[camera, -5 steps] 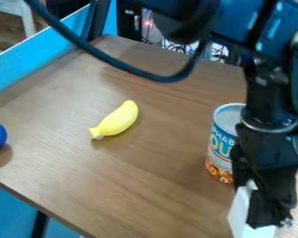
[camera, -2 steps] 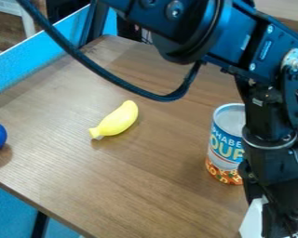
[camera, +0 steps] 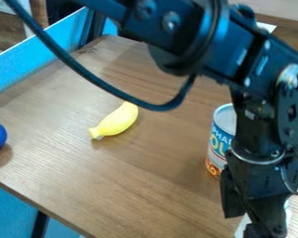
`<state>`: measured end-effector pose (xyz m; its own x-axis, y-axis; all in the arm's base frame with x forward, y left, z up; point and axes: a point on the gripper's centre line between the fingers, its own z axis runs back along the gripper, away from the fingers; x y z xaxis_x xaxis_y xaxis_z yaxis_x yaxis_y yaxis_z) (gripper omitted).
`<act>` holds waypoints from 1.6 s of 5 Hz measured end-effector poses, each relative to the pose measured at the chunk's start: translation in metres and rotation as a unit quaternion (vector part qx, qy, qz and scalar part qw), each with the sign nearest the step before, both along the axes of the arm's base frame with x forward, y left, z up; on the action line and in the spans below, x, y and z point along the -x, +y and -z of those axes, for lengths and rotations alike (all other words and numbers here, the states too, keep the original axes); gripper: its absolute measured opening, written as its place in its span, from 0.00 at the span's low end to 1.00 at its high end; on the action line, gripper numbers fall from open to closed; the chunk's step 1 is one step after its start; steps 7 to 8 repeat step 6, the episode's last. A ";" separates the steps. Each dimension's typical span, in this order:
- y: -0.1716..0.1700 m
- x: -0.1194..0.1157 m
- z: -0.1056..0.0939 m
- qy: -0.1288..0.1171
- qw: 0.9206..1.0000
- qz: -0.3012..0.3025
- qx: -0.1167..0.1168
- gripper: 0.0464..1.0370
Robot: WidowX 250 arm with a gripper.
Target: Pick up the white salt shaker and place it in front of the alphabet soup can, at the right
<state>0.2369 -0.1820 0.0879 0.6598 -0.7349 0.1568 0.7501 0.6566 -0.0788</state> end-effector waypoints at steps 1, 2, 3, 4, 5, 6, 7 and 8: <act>0.018 -0.004 -0.041 -0.004 0.997 -0.045 0.059 0.97; 0.046 -0.008 -0.077 -0.021 0.994 -0.082 0.074 0.96; 0.090 -0.003 -0.093 -0.020 0.986 -0.165 -0.001 0.96; 0.141 -0.029 -0.078 -0.004 0.957 -0.286 -0.049 0.96; 0.189 -0.054 -0.066 0.015 0.935 -0.353 -0.038 0.96; 0.239 -0.076 -0.053 0.026 0.921 -0.388 -0.027 0.96; 0.239 -0.076 -0.053 0.026 0.921 -0.388 -0.027 0.96; 0.239 -0.076 -0.053 0.026 0.921 -0.388 -0.027 0.96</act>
